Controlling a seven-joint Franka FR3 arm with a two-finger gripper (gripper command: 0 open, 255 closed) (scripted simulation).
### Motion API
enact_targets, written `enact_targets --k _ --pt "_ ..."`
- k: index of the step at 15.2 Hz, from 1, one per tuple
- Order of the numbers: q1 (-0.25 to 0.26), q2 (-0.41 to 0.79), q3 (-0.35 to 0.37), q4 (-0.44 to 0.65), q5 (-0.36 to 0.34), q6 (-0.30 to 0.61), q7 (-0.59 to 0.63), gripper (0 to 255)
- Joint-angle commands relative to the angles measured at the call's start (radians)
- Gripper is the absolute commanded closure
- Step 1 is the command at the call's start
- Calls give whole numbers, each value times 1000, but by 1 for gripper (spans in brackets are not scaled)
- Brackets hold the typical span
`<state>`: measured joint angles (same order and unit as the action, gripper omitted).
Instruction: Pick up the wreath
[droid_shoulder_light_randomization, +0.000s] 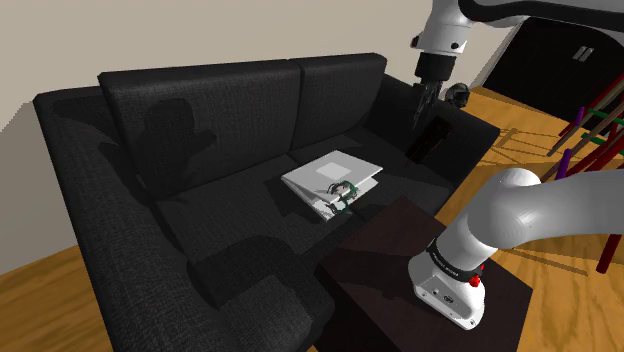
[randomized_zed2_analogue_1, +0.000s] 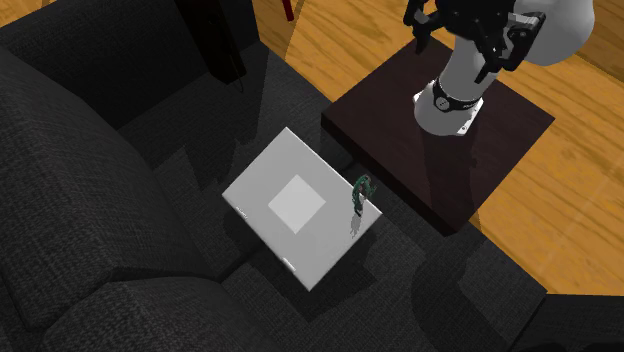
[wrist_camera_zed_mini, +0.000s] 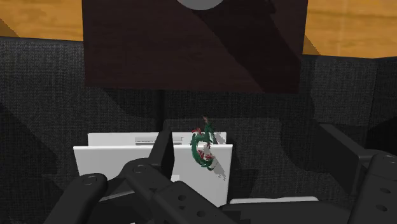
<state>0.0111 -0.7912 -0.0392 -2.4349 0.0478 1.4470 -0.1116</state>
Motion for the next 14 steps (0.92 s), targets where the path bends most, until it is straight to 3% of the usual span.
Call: enact_targets --k 1,8,14 --pt "0 0 0 0 0 0 0 0" --pt "32 106 -11 -149 -37 286 -108 0" --pt "58 271 -20 -219 -62 549 -193 0"
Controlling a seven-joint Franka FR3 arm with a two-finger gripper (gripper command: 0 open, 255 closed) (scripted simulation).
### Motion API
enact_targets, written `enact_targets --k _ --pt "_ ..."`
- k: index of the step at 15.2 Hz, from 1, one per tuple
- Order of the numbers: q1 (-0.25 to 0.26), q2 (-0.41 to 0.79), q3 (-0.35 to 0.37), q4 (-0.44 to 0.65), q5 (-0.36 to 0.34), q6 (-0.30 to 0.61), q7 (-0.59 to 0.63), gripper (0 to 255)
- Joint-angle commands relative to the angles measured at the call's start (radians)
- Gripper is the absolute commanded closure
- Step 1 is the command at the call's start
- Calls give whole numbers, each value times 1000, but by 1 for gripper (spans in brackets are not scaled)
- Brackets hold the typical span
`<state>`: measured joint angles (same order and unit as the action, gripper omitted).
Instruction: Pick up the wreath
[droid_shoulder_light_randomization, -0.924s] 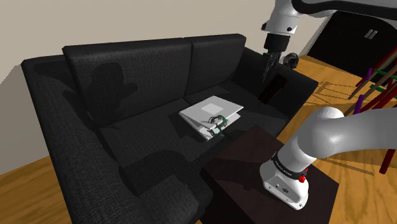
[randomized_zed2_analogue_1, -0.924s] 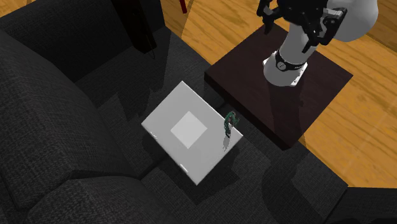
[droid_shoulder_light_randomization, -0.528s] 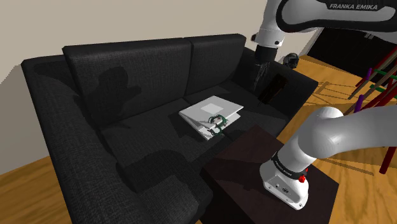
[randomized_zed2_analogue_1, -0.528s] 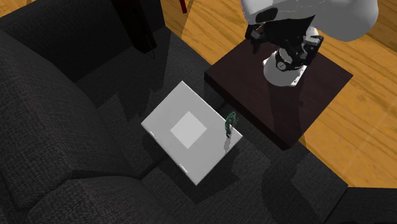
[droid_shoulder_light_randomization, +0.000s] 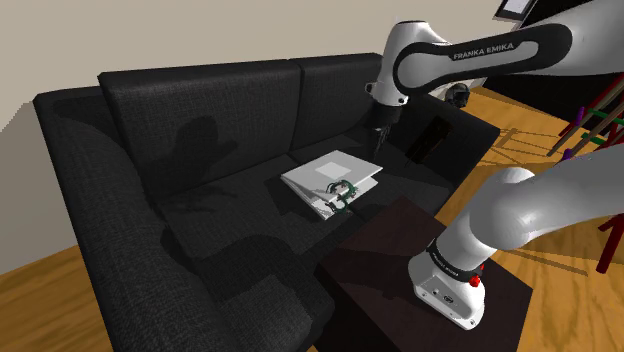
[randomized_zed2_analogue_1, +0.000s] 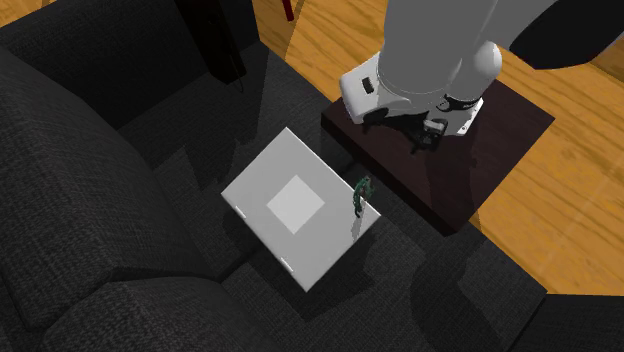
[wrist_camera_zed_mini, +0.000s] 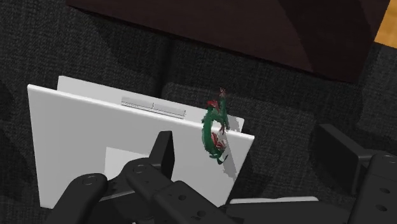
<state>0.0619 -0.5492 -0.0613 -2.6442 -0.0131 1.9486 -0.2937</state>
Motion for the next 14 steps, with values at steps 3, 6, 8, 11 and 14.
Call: enact_targets --k 3,6,8,11,14 --pt "20 134 -1 -23 -11 181 -50 0" --pt "32 252 -2 -21 -21 311 -87 0" --pt "39 336 -2 -11 -26 395 -110 0" --pt "43 405 -1 -4 -30 464 -125 0" --pt "44 445 -1 -13 -29 513 -126 0"
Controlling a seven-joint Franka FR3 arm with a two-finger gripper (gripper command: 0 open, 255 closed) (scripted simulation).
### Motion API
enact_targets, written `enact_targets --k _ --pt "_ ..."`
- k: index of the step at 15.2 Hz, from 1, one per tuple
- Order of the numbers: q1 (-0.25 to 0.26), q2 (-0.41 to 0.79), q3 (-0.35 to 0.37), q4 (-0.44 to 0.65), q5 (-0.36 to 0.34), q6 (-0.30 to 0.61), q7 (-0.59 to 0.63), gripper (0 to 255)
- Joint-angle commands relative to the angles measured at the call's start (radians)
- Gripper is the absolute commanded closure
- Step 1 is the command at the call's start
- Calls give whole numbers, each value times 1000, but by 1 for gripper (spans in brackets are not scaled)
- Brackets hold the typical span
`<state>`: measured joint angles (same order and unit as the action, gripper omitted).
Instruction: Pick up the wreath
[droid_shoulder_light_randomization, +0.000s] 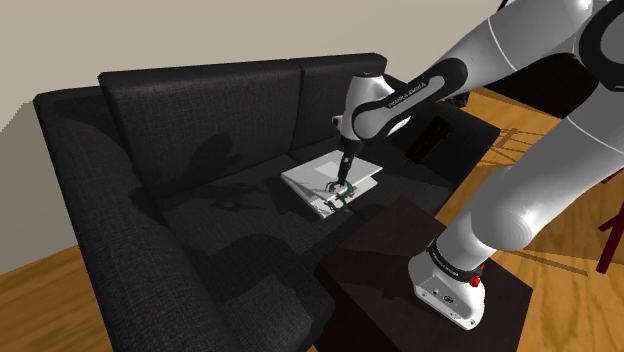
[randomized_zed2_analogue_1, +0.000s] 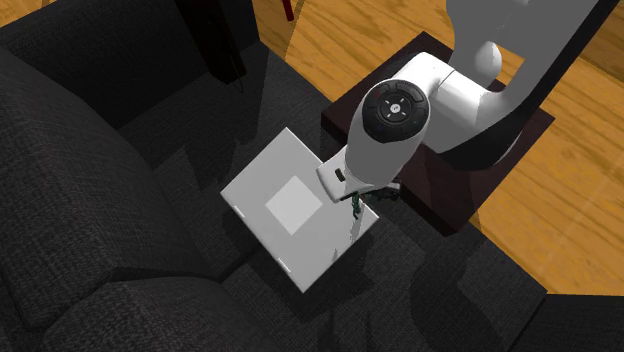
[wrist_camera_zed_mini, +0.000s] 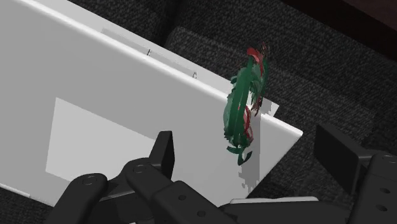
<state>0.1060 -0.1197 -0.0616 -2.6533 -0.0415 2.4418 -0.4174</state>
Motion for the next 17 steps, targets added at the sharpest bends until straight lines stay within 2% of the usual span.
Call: enact_targets --k 1,3,5,6,15,17 --pt "-1 29 -1 -6 0 37 -2 0" --pt "0 67 -2 -11 2 79 -3 0" --pt "0 67 -2 -11 2 79 -3 0" --pt "0 66 -2 -12 2 79 -3 255" --pt "0 67 -2 -11 2 79 -3 255" --pt "-1 37 -1 -8 0 46 -2 255"
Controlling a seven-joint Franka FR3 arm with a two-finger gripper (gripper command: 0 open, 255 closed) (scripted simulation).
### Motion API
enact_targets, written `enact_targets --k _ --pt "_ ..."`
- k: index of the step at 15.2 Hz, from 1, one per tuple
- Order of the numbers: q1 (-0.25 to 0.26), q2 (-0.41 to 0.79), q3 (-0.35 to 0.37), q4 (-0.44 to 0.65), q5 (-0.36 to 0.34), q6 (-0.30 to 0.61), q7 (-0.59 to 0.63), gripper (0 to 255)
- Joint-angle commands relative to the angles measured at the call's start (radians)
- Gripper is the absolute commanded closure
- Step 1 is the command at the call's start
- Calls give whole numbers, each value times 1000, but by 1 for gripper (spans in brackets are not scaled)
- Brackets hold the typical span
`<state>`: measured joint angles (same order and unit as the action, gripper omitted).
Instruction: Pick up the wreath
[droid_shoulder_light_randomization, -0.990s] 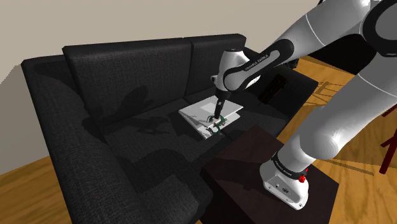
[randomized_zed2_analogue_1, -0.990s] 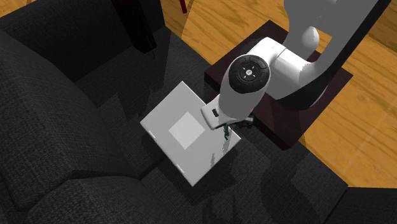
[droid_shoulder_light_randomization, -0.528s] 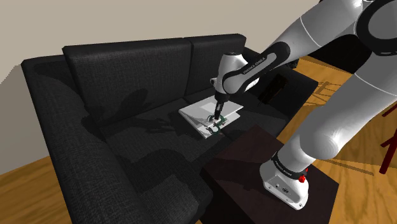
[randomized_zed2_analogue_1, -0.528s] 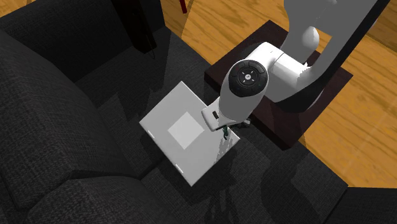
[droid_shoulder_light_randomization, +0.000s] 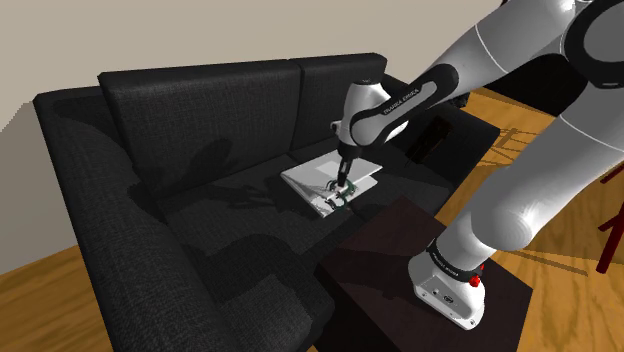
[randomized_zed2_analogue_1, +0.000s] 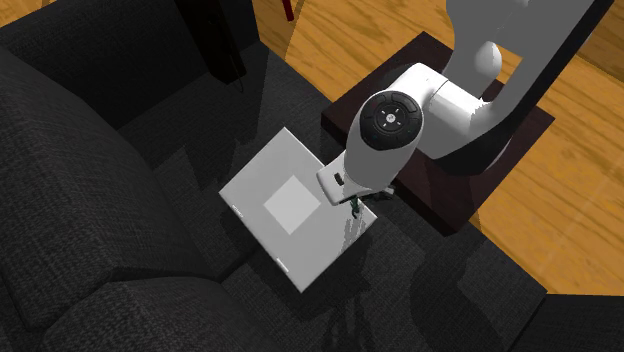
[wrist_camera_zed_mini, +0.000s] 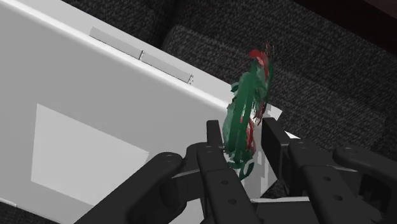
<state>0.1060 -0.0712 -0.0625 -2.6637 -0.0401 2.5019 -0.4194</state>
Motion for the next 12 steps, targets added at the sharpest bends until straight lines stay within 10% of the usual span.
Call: enact_targets --k 1,12 --pt "-1 -25 0 5 -1 -31 0 255" --pt "-2 -163 3 47 -4 -209 1 255"
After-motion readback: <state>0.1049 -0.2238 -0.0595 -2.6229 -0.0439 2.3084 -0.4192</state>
